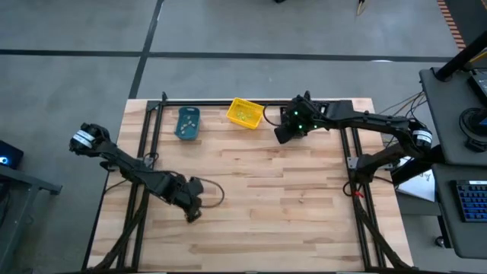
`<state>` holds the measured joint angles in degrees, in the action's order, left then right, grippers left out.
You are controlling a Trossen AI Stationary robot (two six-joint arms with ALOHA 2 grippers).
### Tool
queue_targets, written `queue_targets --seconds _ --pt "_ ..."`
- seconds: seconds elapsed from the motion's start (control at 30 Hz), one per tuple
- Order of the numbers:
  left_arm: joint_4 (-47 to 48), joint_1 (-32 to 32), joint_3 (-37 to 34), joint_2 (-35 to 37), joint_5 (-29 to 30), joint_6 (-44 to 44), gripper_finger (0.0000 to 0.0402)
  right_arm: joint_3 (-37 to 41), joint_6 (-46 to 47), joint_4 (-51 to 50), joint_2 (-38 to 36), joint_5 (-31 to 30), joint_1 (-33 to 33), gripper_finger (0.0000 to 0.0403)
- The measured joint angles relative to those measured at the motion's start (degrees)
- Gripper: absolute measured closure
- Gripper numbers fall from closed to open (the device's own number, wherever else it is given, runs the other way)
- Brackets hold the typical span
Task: Sort Halloween decoration
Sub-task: Put the green spider toy into the yellow bin
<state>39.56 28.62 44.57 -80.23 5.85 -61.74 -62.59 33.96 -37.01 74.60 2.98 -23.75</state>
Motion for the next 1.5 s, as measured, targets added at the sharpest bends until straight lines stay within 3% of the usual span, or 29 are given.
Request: queue_targets --seconds 0.23,0.47,0.6,1.1,1.5 --pt "-1.5 7.4 -1.3 -0.6 7.9 18.5 0.0268 0.0 2.5 -0.2 -0.6 0.0 4.4 0.0266" --pt "-10.0 9.9 -7.1 -0.5 11.0 19.0 0.0263 0.0 5.5 -0.2 -0.6 0.0 9.9 0.0266" --pt "-10.2 9.7 -8.7 -0.5 14.8 17.1 0.0271 0.0 7.6 -0.2 -0.6 -0.2 13.2 0.0266" --pt "-12.9 10.1 -12.4 -0.2 10.8 16.5 0.0292 0.0 16.3 -0.2 -0.6 -6.6 24.6 0.0266" --pt "-12.5 10.0 -11.4 -0.4 8.9 14.7 0.0369 0.0 21.4 0.0 -0.6 -13.8 31.6 0.0266"
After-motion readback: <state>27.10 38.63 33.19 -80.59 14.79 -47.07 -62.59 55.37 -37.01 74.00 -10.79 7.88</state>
